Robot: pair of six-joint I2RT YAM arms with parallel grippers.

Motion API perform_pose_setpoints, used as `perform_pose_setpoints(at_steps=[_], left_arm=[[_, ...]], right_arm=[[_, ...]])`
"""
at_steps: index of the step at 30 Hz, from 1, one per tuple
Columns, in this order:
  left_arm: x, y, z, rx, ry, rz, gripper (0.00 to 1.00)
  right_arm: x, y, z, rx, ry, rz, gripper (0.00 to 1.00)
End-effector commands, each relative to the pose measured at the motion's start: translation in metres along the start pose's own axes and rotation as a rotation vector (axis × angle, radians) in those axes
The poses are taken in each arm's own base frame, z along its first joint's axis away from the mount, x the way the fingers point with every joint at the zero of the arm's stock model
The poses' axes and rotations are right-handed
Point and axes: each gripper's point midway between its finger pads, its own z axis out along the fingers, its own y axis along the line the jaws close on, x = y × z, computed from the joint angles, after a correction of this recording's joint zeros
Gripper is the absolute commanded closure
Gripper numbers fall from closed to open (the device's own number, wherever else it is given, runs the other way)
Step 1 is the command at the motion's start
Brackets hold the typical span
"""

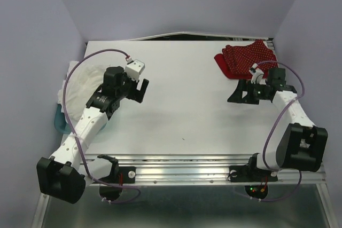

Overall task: Fold and stack the skirts
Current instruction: Neatly place the folded skirt to the corner

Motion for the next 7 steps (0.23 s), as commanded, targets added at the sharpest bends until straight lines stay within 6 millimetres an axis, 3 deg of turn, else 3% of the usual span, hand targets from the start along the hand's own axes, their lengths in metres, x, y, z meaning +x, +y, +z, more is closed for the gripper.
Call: perform_pose_setpoints(at_steps=[1, 7], left_arm=[[0.002, -0.003, 0.0, 0.012, -0.014, -0.009, 0.01], [0.003, -0.001, -0.001, -0.007, -0.02, -0.016, 0.01]], right_arm=[[0.006, 0.021, 0.0, -0.034, -0.049, -0.106, 0.0], [0.017, 0.026, 0.002, -0.044, -0.041, -0.107, 0.0]])
